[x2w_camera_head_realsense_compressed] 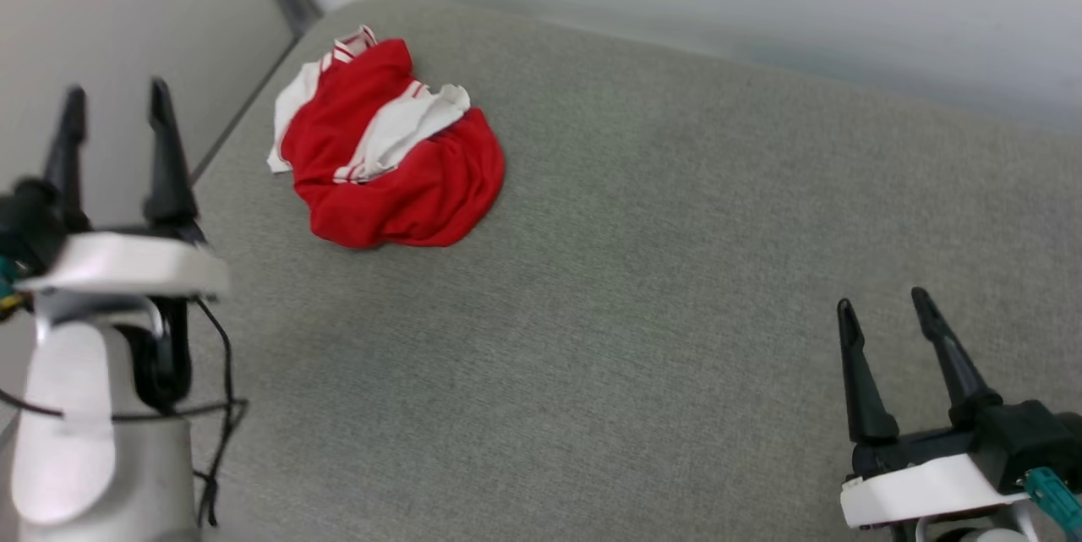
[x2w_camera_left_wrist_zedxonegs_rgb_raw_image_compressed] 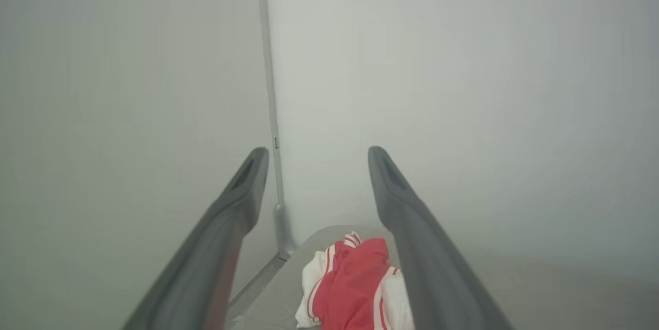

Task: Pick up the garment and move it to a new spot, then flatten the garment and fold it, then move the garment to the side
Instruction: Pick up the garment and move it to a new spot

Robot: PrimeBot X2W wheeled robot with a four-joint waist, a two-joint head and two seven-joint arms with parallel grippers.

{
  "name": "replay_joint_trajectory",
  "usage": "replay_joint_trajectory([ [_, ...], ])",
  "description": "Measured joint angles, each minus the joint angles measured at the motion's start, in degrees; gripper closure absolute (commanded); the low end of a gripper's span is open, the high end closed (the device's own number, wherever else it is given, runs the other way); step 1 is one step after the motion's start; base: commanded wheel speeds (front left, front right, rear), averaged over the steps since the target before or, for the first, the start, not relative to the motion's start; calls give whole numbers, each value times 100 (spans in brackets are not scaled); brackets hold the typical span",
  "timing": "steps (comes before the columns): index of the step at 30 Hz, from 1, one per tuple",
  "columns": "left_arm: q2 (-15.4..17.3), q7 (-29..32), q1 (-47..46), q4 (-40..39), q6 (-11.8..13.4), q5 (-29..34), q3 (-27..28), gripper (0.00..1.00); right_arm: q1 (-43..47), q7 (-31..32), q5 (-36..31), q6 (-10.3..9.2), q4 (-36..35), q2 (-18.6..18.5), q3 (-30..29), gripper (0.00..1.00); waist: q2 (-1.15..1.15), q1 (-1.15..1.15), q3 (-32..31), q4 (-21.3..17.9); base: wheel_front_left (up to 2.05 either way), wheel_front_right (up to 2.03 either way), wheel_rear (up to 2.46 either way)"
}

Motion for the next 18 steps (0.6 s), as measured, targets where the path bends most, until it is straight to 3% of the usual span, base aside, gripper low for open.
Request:
replay_joint_trajectory([
  [4, 279, -1, -696, 449, -54, -158, -187, 0, -153, 0, -91, 0, -48, 0, -31, 0, 0, 0, 303, -166, 0, 0, 0],
  [10, 1092, 298, -1653, 1256, -70, -779, -858, 0, -364, 0, -167, 1, -104, 1, -118, 0, 0, 0, 739, -414, 0, 0, 0],
  [18, 2158, 2395, -2547, 1706, -73, -2372, -2178, 0, -534, 0, -204, 0, -185, 0, -286, 0, 0, 0, 1185, -737, 0, 0, 0],
])
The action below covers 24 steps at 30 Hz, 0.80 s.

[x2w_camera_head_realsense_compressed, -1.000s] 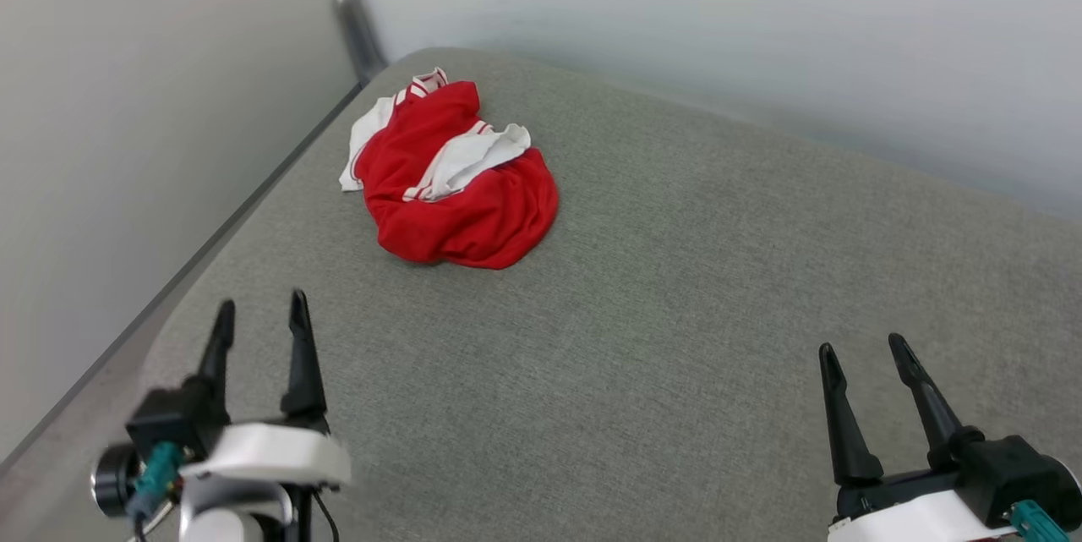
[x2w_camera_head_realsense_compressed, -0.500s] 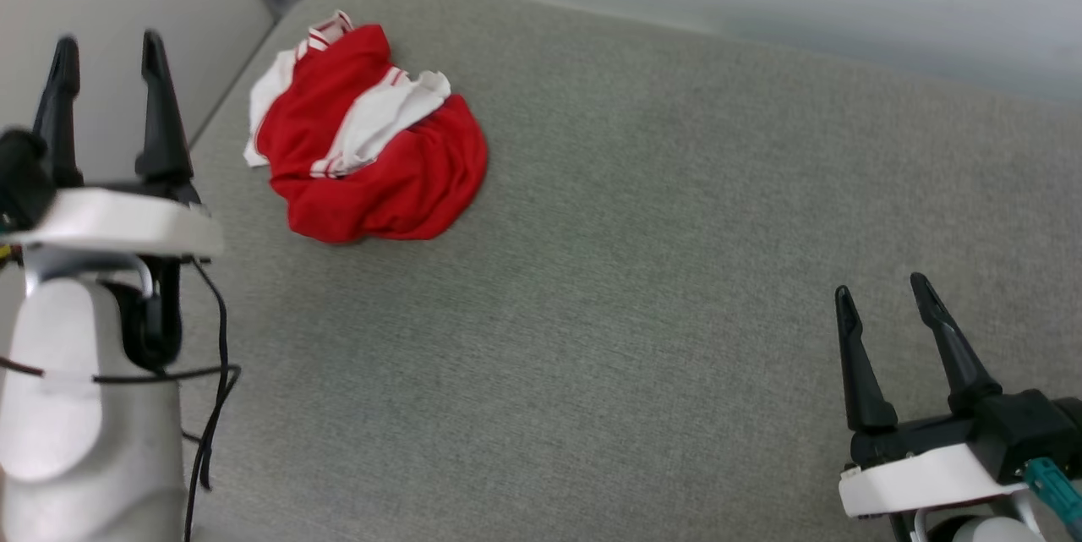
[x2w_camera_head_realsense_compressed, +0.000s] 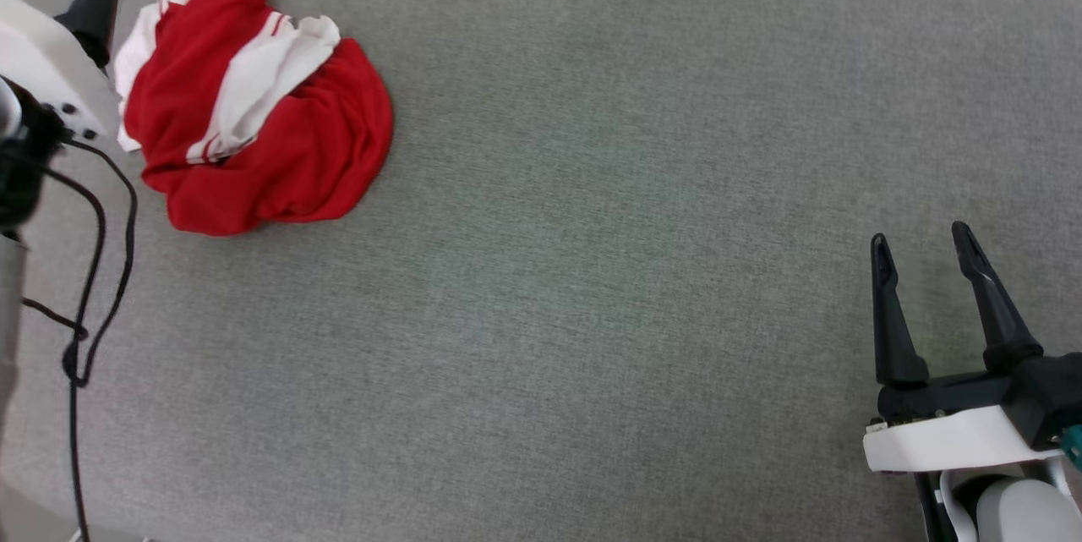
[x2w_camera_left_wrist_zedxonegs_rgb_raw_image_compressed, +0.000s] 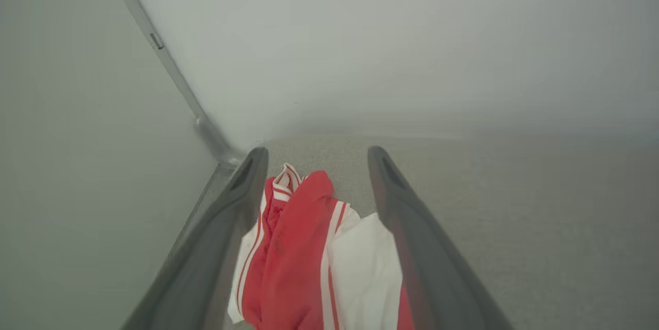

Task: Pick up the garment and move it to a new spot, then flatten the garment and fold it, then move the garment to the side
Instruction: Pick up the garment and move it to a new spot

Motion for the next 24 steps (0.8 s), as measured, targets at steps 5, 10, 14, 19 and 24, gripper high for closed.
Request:
replay_joint_trajectory([
  [5, 403, 1637, -221, 74, 0, -857, -789, 0, -57, 1, -30, 0, -31, 0, -19, 0, 0, 0, 208, -155, 0, 0, 0],
  [10, 645, 2640, -348, 177, 0, -1438, -1168, 0, -195, 1, -40, 0, -69, 0, -11, 0, 0, 0, 382, -329, 0, 0, 0],
  [14, 676, 3066, -353, 332, 0, -1705, -1352, 0, -255, 0, -40, 0, -101, 0, -23, 0, 0, 0, 523, -459, 0, 0, 0],
  [19, 642, 3334, -331, 666, 0, -1809, -1628, 0, -297, 0, -58, 0, -129, 0, -41, 0, 0, 0, 705, -598, 0, 0, 0],
  [24, 527, 3390, -329, 982, 0, -1909, -1819, 0, -358, 0, -98, 0, -149, 0, -54, 0, 0, 0, 857, -674, 0, 0, 0],
])
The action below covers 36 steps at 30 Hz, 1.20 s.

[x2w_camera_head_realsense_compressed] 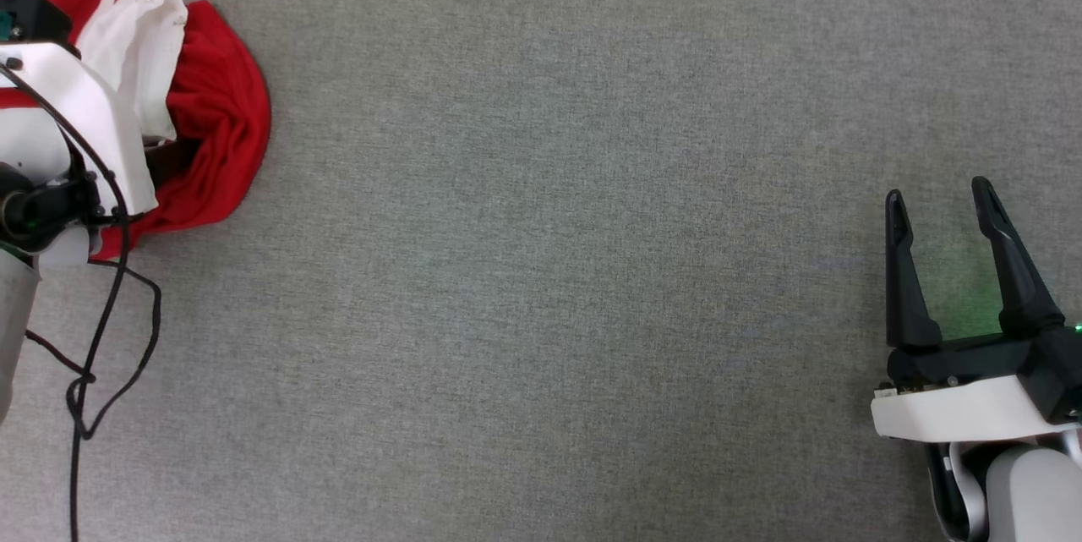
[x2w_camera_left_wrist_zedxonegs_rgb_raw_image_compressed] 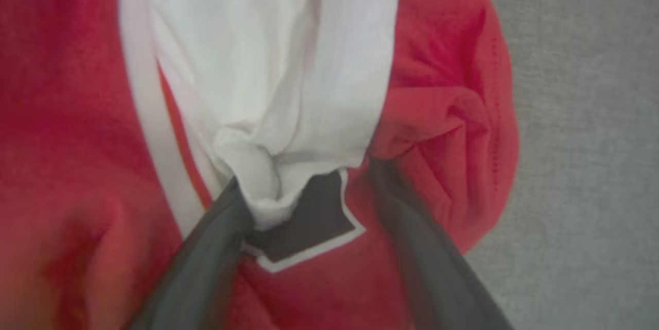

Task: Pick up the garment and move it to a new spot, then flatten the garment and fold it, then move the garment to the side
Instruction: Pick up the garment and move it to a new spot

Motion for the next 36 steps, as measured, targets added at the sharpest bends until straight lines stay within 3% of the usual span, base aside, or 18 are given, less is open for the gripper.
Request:
replay_joint_trajectory([
  [4, -16, -36, -87, 94, 1, -73, -180, 0, -22, 0, -38, 0, 1, 0, -1, 0, 0, 0, 75, -9, 0, 0, 0],
  [5, -10, -48, -103, 101, 1, -82, -236, 15, -25, 0, -40, 0, 5, 0, -1, 0, 0, 0, 81, -6, 0, 0, 0],
  [6, -8, -69, -129, 111, 1, -88, -288, 100, -35, 0, -41, 0, 11, 0, 0, 0, 0, 0, 81, -5, 0, 0, 0],
  [14, 171, -548, -320, -86, 1, -103, -818, 100, -37, 0, -27, 0, 83, 0, 41, 0, 0, 0, -139, 57, 0, 0, 0],
  [24, 557, -1022, -861, -1099, 0, -78, -1641, 100, 116, 0, 246, 0, 254, 0, 159, 0, 0, 0, -785, 116, 0, 0, 0],
  [32, 588, -1095, -1269, -2031, 0, -38, -2414, 100, 218, 0, 476, 0, 328, 0, 215, 0, 0, -1, -1232, -35, 0, 0, 0],
  [36, 402, -1121, -1501, -2357, 0, -84, -2671, 100, 246, 0, 572, 0, 339, 0, 219, 0, 0, -1, -1340, -266, 0, 0, 0],
])
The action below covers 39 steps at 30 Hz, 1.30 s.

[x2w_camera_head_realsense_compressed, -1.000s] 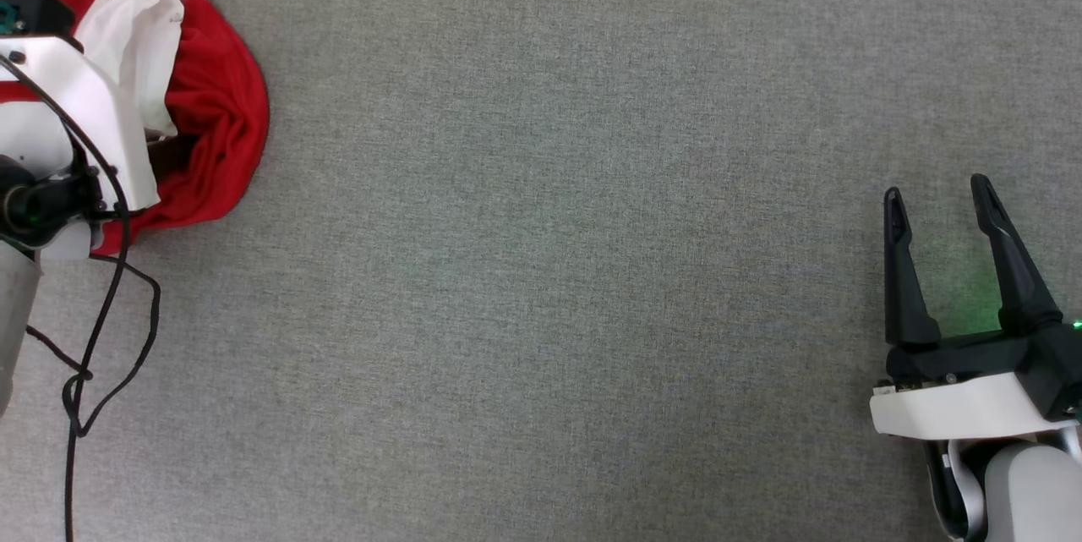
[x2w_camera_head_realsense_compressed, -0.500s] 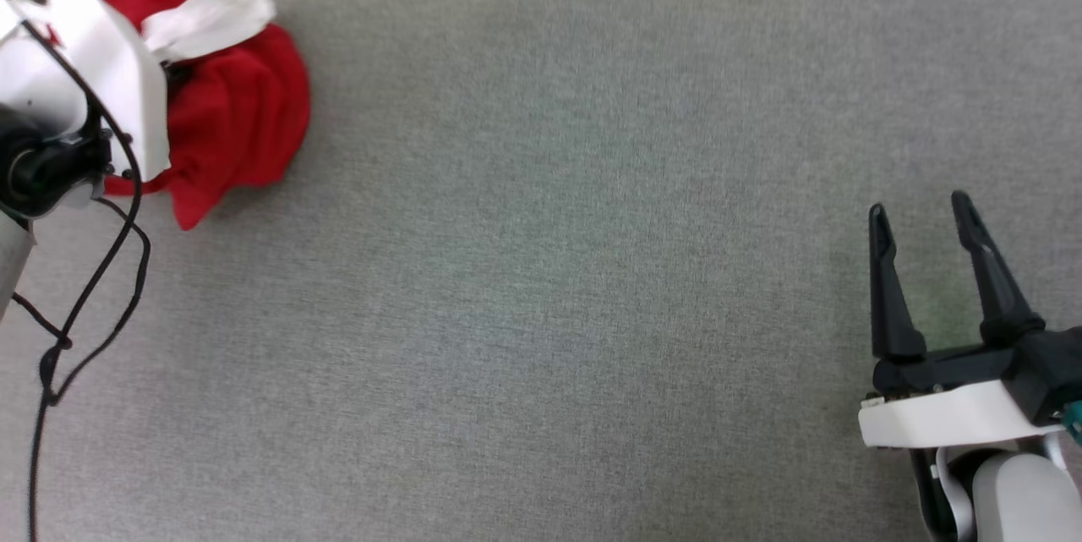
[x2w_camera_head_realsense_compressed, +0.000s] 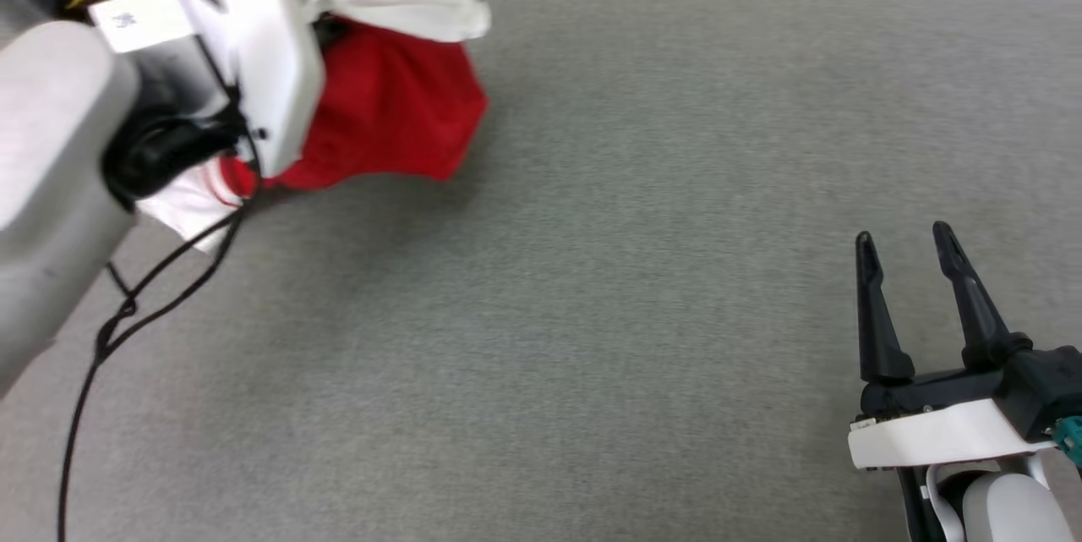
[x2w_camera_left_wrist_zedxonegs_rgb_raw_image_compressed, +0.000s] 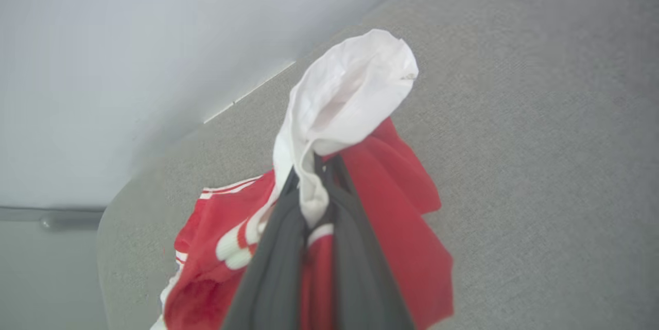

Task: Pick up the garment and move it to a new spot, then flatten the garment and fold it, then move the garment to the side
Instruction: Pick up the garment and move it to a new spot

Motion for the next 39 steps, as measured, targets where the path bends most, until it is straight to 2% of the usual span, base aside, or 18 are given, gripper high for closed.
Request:
replay_joint_trajectory([
  [10, -891, -193, -430, -570, 0, -120, -870, 100, -13, 0, 166, 0, -7, -1, -11, 0, 0, 0, 11, -758, 0, 0, 0],
  [19, -1783, -520, -511, -564, 0, -138, -1685, 100, -86, 0, 359, 0, -14, -3, -38, 0, 0, 0, 244, -1430, 0, 0, 0],
  [22, -2086, -441, -136, -571, 0, -85, -1768, 100, -97, 0, 402, 0, -14, -2, -36, 0, 0, 0, 363, -1566, 0, 0, 0],
  [27, -2421, 214, 978, -734, 0, 517, -1785, 100, -141, 0, 436, 0, -15, -2, -43, 0, 0, 0, 547, -1687, 0, 0, 0],
  [28, -2549, 359, 1489, -800, 0, 648, -1784, 100, -152, 0, 434, 0, -9, -2, -55, 0, 0, 1, 610, -1695, 0, 0, 0],
  [33, -2691, 316, 1910, -855, 1, 770, -1784, 100, -214, 0, 387, 1, 4, -1, -55, 0, 0, 1, 587, -1625, 0, 0, 0],
  [34, -2714, 193, 1908, -843, 1, 809, -1783, 7, -214, 0, 376, 0, 11, -1, -64, 0, 0, 0, 566, -1606, 0, 0, 0],
  [35, -2735, 25, 1897, -816, 0, 857, -1783, 0, -209, 0, 352, 0, 18, -2, -65, 0, 0, 1, 538, -1586, 0, 0, 0],
  [39, -2775, -738, 1766, -717, 0, 880, -1782, 0, -134, 0, 276, 0, 32, -1, -70, 0, 0, 0, 378, -1505, 0, 0, 0],
])
